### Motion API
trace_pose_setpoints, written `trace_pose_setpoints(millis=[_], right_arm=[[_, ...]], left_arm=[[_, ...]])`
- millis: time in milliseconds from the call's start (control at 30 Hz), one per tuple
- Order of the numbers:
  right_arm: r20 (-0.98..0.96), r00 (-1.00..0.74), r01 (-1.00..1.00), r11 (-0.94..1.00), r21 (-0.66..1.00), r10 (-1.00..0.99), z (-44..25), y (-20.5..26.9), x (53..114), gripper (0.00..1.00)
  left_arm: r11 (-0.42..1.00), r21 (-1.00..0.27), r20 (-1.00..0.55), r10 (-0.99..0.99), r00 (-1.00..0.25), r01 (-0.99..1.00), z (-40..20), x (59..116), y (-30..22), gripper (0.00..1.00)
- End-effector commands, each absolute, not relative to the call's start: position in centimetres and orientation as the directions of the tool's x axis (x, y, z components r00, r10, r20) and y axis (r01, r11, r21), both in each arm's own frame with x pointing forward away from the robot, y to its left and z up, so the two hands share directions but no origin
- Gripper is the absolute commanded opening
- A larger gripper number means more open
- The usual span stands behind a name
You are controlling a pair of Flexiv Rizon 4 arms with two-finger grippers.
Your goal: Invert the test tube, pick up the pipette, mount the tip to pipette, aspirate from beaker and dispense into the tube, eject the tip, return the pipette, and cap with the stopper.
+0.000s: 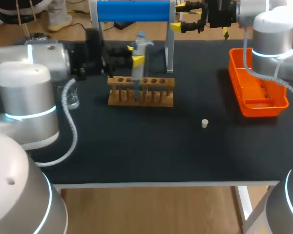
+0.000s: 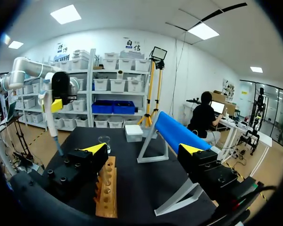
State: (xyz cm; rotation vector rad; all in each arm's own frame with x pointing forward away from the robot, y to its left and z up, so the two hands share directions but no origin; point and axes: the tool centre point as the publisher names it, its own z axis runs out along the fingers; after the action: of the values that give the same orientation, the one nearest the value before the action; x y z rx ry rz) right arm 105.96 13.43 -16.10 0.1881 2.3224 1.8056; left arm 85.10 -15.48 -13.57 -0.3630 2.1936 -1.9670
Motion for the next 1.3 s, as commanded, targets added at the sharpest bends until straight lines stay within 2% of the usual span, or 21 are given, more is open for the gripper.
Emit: trace_pose_setpoints(millis=[33, 833, 1300], right_arm=[[-0.072, -0.974, -0.017, 0.251, 0.968, 0.213, -16.0, 13.3, 106.1, 1.0], [-0.072, -0.974, -0.017, 0.251, 0.968, 0.213, -16.0, 13.3, 106.1, 1.0], [-0.072, -0.974, -0.017, 0.251, 0.968, 0.213, -16.0, 13.3, 106.1, 1.0]], left_arm=[[0.109, -0.991, 0.044, -0.305, -0.951, -0.081, -13.3, 84.7, -11.2, 0.0], [0.116, -0.975, 0.108, -0.509, -0.854, -0.192, -14.8, 94.0, -3.9, 0.0], [0.138, -0.949, 0.143, -0.609, -0.78, -0.282, -14.4, 100.0, -4.4, 0.0]])
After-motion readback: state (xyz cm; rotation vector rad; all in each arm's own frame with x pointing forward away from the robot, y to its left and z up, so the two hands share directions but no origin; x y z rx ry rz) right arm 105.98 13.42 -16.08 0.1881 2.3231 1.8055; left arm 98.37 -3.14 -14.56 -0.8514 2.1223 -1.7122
